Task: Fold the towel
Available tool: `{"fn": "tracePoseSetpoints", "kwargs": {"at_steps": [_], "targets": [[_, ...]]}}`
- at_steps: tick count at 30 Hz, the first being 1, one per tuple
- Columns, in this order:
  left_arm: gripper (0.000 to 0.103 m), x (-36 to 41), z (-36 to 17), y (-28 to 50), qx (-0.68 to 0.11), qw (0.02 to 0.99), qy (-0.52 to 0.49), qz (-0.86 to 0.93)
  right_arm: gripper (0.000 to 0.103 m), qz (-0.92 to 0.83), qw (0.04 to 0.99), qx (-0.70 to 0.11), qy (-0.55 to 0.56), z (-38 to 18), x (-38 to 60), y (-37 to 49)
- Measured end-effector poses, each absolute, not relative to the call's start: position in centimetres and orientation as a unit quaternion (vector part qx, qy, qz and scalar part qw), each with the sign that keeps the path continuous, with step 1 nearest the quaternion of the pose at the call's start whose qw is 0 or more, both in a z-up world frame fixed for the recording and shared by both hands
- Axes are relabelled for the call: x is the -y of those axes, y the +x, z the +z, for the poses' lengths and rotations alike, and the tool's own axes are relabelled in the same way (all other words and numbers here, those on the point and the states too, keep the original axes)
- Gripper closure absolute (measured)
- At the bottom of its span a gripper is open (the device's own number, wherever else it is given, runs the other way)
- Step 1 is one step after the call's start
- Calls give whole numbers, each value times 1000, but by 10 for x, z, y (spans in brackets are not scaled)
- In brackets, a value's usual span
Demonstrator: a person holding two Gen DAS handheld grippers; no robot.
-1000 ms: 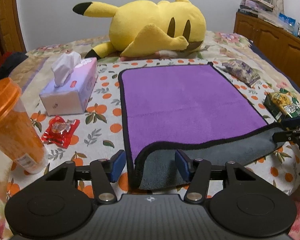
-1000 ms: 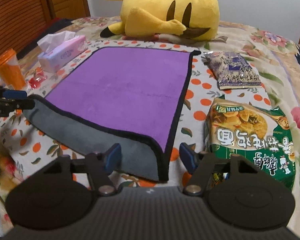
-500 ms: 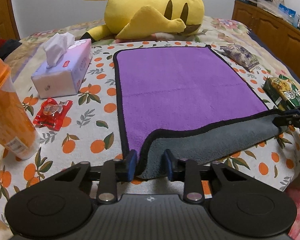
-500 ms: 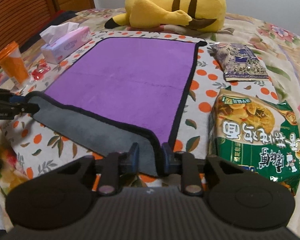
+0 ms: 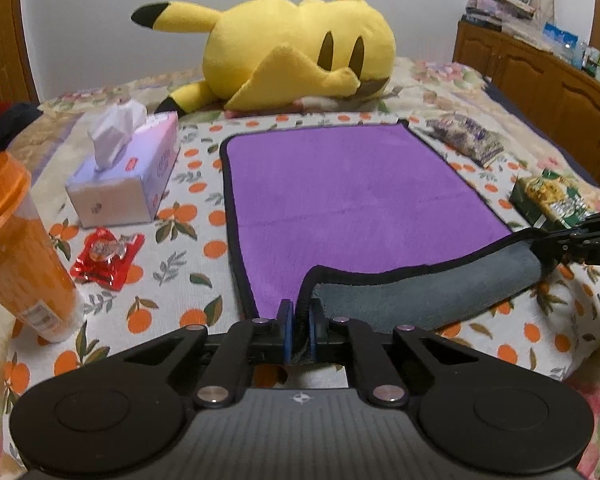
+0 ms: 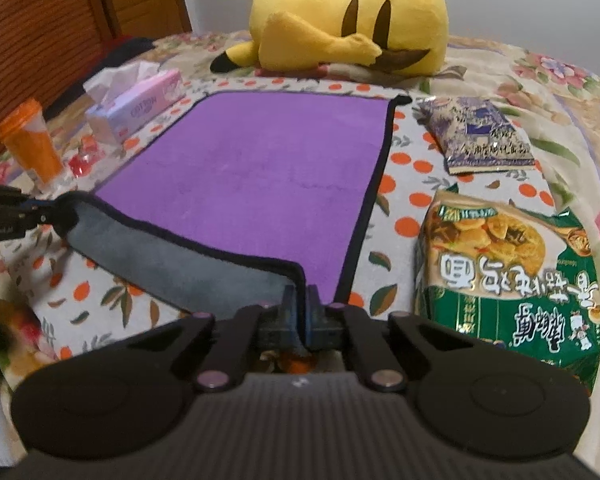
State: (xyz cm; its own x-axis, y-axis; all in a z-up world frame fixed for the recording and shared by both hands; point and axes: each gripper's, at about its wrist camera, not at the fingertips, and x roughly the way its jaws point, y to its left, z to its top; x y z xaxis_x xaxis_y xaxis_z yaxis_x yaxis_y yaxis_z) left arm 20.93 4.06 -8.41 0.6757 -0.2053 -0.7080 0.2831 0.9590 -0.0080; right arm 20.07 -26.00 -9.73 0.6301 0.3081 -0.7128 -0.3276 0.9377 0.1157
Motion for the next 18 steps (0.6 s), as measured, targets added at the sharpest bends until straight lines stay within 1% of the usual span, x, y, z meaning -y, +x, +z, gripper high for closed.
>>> {"fn": "tracePoseSetpoints", "kwargs": {"at_steps": [9,18], "targets": [[96,-39,-63,202,-333,932,45,-139,99,181,919,-349,0,-80,266,202],[96,-37,-56,205,-313,938,41,-140,99,183,929,-322,-4,-75,266,206]]}}
